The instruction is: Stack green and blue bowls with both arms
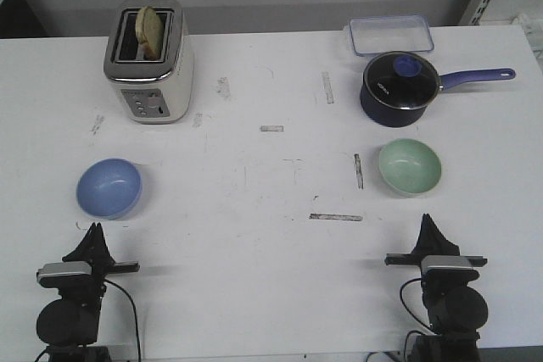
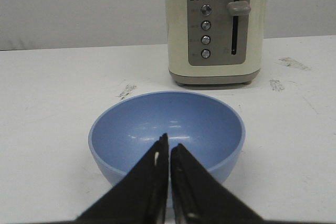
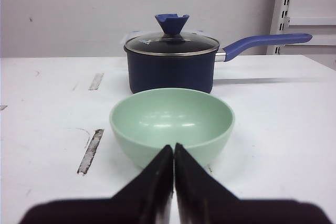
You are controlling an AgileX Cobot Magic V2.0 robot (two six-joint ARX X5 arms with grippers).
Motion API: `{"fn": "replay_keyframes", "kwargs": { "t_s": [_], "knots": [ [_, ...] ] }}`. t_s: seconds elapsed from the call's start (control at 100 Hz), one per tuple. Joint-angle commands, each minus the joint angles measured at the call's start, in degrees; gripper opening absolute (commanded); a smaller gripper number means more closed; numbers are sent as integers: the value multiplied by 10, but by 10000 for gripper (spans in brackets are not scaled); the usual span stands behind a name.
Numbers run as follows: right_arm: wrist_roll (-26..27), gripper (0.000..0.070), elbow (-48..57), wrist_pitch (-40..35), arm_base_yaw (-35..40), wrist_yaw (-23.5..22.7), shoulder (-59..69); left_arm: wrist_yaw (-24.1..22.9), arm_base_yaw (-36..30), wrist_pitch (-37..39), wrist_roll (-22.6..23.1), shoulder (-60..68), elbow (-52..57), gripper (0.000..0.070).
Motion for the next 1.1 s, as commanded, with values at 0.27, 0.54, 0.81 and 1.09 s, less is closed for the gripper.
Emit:
{"fn": "replay_keyframes", "kwargs": {
  "t_s": [0.27,0.54,0.81,1.09],
  "knots": [
    [7,0,-1,8,1,2,-2,-1,1,8,-1,-2,-12,1],
    [7,0,-1,8,1,2,-1,-1,1,7,-1,-2,-12,1],
    [7,0,-1,43,1,2,-2,-1,1,7,-1,-2,-12,1],
    [48,0,2,187,-1,14,0,-1,1,8,-1,-2,-12,1]
  ]
}}
